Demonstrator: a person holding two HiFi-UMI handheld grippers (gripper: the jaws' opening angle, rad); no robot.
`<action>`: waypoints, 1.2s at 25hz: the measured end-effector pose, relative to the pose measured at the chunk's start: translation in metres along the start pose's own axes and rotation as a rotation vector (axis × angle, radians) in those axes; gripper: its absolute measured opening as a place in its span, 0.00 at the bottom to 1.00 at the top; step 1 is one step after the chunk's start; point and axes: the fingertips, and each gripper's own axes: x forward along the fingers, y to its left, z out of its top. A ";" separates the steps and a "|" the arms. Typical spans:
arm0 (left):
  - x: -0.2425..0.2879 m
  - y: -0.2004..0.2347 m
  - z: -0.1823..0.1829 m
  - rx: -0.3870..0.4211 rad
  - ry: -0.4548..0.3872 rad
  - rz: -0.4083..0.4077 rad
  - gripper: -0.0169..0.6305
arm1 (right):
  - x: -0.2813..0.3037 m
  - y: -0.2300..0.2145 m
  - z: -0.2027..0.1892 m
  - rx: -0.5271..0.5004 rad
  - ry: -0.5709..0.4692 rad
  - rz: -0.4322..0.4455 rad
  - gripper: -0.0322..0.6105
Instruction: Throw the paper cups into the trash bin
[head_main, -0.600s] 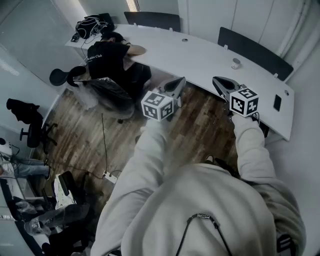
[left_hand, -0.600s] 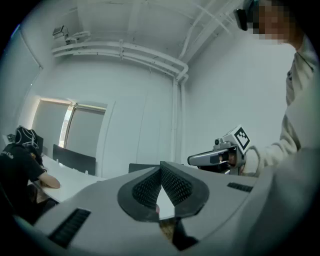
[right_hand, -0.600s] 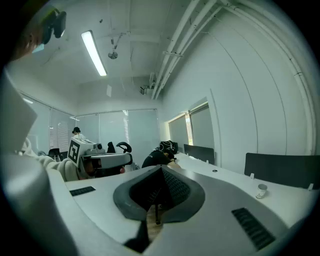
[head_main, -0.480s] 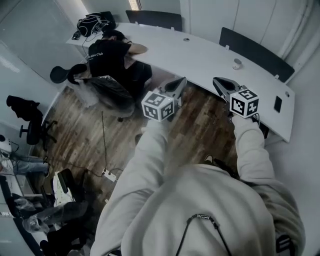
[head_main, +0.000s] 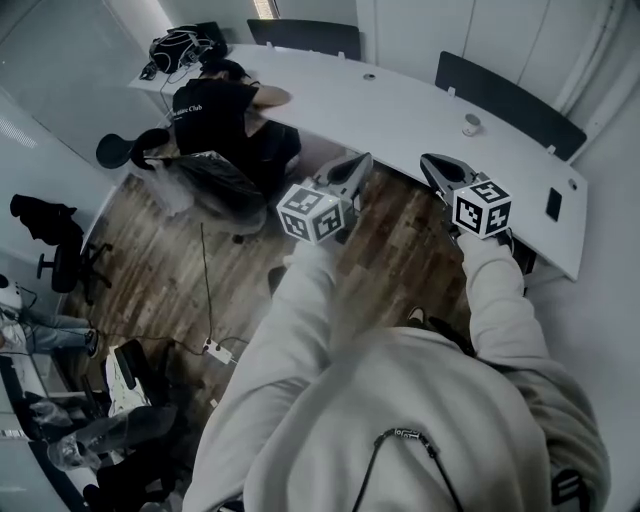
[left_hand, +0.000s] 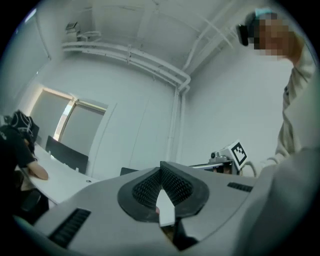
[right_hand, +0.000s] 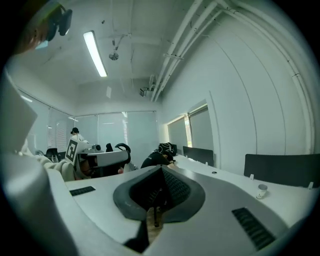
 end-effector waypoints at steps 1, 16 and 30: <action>0.002 -0.001 -0.002 -0.014 -0.004 -0.011 0.02 | -0.001 -0.001 -0.002 0.002 0.004 -0.001 0.08; 0.074 -0.002 -0.040 0.047 0.096 0.042 0.02 | -0.023 -0.079 -0.032 0.059 0.048 -0.096 0.08; 0.273 -0.031 -0.051 0.075 0.134 0.004 0.02 | -0.070 -0.224 -0.010 0.060 -0.034 -0.159 0.08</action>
